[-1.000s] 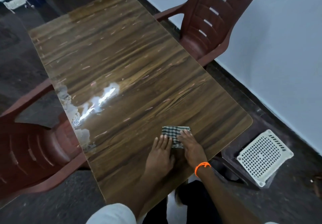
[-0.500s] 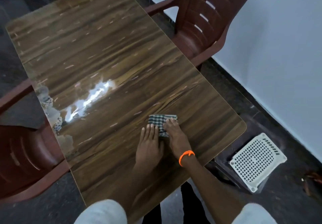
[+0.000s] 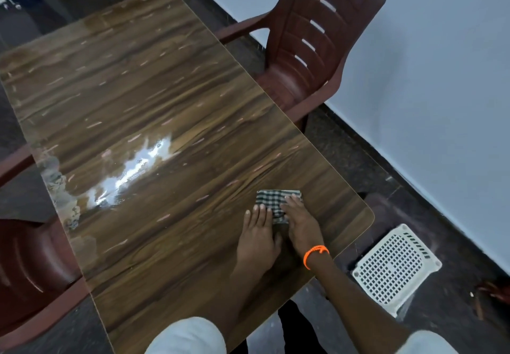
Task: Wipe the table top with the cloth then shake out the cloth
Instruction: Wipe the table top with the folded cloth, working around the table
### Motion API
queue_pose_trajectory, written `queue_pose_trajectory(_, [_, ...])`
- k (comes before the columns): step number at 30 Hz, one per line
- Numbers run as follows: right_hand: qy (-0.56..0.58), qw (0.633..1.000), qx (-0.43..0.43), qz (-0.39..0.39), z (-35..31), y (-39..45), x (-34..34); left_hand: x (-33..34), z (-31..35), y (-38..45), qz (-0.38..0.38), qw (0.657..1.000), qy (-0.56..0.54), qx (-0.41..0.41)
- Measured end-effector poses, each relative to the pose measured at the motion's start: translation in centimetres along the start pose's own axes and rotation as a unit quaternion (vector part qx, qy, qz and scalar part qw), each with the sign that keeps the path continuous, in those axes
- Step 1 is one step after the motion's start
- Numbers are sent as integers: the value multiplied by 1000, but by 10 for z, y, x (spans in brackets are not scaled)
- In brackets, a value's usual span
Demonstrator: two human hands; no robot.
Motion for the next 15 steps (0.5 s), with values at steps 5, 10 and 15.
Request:
queue_pose_trajectory(5, [11, 999, -32, -29, -22, 21, 24, -8, -32, 4, 20, 1000, 4, -10])
queue_pose_trajectory(10, [1, 994, -97, -55, -16, -19, 9, 3, -29, -32, 10, 999, -6, 41])
queue_pose_trajectory(15, [-11, 997, -67, -33, 30, -12, -32, 17, 20, -8, -6, 998, -14, 60])
Point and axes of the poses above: each hand's wrist, its own y-axis towards the middle knuckle, its own x-axis out of the palm, z = x × y, the point moved 3 cm from there along y, towards the middle knuckle, and after that the axes turned 13 degrees about z, right-handed, at the moved point
